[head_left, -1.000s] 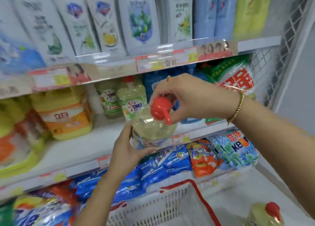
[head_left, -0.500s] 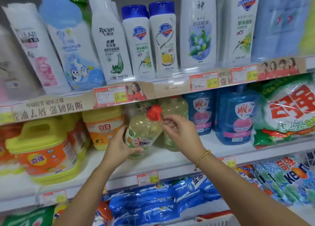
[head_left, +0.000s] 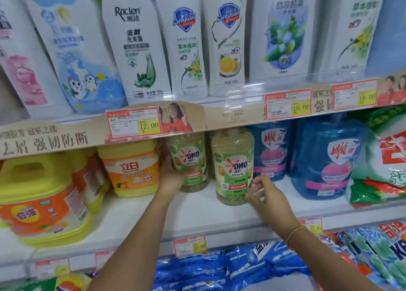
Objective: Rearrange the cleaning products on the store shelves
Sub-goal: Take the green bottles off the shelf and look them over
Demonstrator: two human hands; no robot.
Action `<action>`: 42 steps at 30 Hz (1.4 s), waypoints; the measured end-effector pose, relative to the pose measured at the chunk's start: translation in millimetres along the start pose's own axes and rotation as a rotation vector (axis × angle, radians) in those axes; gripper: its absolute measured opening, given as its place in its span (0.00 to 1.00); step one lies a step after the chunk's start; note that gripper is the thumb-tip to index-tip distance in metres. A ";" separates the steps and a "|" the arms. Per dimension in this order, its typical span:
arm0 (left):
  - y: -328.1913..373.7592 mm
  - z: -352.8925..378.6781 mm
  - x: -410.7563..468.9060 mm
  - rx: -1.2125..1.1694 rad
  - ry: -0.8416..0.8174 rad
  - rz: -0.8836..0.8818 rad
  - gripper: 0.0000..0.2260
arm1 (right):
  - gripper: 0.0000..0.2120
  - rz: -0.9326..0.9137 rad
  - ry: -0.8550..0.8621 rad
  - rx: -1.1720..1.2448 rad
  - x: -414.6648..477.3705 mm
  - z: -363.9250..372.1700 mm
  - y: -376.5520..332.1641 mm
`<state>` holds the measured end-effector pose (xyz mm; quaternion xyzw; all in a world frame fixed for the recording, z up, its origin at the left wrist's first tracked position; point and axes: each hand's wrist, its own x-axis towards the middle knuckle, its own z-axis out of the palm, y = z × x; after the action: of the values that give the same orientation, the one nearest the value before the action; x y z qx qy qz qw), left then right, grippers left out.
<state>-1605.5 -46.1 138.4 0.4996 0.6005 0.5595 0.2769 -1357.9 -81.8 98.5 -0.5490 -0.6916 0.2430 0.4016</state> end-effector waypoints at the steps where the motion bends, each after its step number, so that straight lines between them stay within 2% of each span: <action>1: -1.9 3.2 4.5 -0.010 -0.004 -0.010 0.32 | 0.12 0.000 -0.006 -0.032 -0.4 1.4 4.5; 6: -18.7 7.7 20.3 -0.031 -0.049 0.027 0.30 | 0.13 -0.031 0.029 -0.123 2.2 11.8 15.8; 14: -24.9 16.9 13.5 -0.017 -0.036 0.085 0.33 | 0.12 0.001 0.019 -0.138 -1.5 9.5 13.8; 18: -14.4 16.6 9.4 0.019 -0.066 0.031 0.33 | 0.10 0.030 -0.037 -0.125 -1.8 3.3 4.2; 20: -7.5 17.0 4.8 0.114 -0.053 -0.032 0.33 | 0.07 0.009 -0.068 -0.152 -7.9 -6.4 -0.3; 23: 7.5 19.9 -25.4 0.265 0.127 -0.031 0.21 | 0.06 -0.101 -0.124 -0.275 -26.3 -35.7 -7.6; 25: 20.8 29.1 -68.4 0.172 0.304 0.113 0.10 | 0.06 -0.155 -0.172 -0.378 -44.4 -66.1 -8.4; 26: 27.6 37.4 -95.6 0.098 0.321 0.195 0.08 | 0.08 -0.179 -0.195 -0.434 -53.9 -83.0 -5.9; 28: 35.8 65.1 -150.0 0.040 0.164 0.260 0.13 | 0.12 -0.187 -0.226 -0.510 -74.2 -118.8 7.9; 31: 29.2 122.3 -214.9 0.051 -0.231 0.250 0.21 | 0.18 -0.066 -0.219 -0.582 -109.5 -172.4 43.8; 34: 6.7 187.4 -257.1 0.146 -0.568 0.240 0.19 | 0.17 0.143 -0.192 -0.584 -151.7 -216.4 93.7; 36: -11.8 231.5 -281.2 0.186 -0.766 0.178 0.11 | 0.07 0.350 -0.227 -0.602 -182.0 -239.0 131.7; 37: -20.5 252.7 -293.1 0.201 -0.860 0.117 0.06 | 0.10 0.472 -0.243 -0.611 -196.6 -246.2 150.5; 38: -30.1 272.7 -304.2 0.222 -0.949 0.064 0.04 | 0.18 0.582 -0.265 -0.608 -210.9 -251.1 169.2; 40: -45.8 307.0 -324.9 0.281 -1.107 -0.006 0.12 | 0.28 0.715 -0.313 -0.576 -236.5 -254.1 198.3; 42: -60.4 335.4 -342.2 0.376 -1.225 -0.031 0.20 | 0.33 0.776 -0.344 -0.554 -254.9 -248.5 222.1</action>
<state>-1205.1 -217.4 -70.3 0.7602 0.4285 0.0534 0.4855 -1009.3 -289.1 -8.7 -0.8035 -0.5313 0.2687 0.0014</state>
